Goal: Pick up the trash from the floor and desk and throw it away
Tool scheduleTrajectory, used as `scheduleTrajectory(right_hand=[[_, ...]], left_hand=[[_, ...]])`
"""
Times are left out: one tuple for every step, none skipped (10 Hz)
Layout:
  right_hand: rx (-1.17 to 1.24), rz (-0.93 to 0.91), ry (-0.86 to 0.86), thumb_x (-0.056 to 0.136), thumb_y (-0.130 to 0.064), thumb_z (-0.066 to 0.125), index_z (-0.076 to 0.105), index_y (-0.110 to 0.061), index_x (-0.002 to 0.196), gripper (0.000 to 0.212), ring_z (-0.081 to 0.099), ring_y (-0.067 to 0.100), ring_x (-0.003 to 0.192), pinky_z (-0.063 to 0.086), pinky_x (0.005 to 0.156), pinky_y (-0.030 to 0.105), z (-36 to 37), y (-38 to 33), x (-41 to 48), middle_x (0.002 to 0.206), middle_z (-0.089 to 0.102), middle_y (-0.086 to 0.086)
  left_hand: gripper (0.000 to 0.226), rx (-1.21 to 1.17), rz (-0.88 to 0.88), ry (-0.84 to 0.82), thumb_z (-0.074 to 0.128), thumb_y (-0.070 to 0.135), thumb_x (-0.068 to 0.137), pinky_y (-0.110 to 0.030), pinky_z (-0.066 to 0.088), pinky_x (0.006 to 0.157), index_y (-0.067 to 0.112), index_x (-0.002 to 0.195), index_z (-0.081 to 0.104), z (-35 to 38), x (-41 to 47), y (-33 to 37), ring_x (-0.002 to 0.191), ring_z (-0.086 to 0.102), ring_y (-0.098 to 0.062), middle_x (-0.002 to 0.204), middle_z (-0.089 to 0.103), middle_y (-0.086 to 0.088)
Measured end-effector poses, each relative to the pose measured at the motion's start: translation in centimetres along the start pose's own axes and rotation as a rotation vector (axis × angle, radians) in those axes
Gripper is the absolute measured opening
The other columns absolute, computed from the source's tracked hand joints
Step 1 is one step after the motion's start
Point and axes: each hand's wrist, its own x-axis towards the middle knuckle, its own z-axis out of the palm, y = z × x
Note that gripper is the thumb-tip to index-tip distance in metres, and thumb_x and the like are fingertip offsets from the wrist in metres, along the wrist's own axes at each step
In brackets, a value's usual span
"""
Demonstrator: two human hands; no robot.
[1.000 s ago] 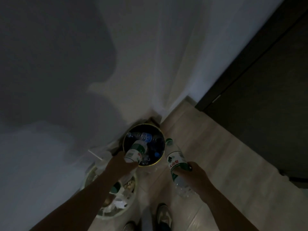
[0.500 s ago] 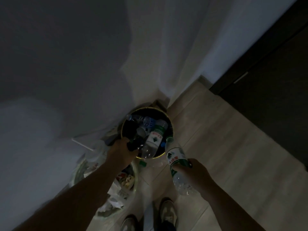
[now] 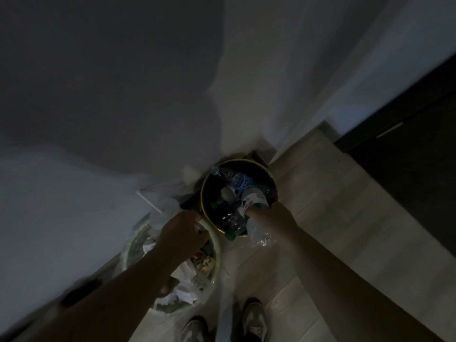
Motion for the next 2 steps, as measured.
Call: scheduleTrajectory(right_hand=[[0.105,-0.031,-0.046,0.086,-0.031,0.063,0.031,-0.011,0.144,0.069,0.048,0.03,0.12,0.042,0.078,0.033,1.4,-0.9,-0.6,0.141,0.041,0.013],[0.066,-0.115,-0.068,0.084,-0.029,0.064,0.03,-0.011,0.145,0.072,0.05,0.028,0.119,0.04,0.07,0.03,2.2,-0.8,-2.6,0.144,0.04,0.013]], left_hand=[[0.039,0.018,-0.02,0.002,0.06,0.037,0.088,-0.024,0.041,0.087,0.02,0.123,0.056,-0.9,-0.8,-1.2,0.115,0.053,-0.019,0.124,0.056,-0.002],[0.042,0.013,-0.018,0.017,0.059,0.036,0.089,-0.023,0.039,0.093,0.02,0.127,0.053,-2.3,-2.5,-2.2,0.118,0.051,-0.017,0.129,0.054,-0.001]])
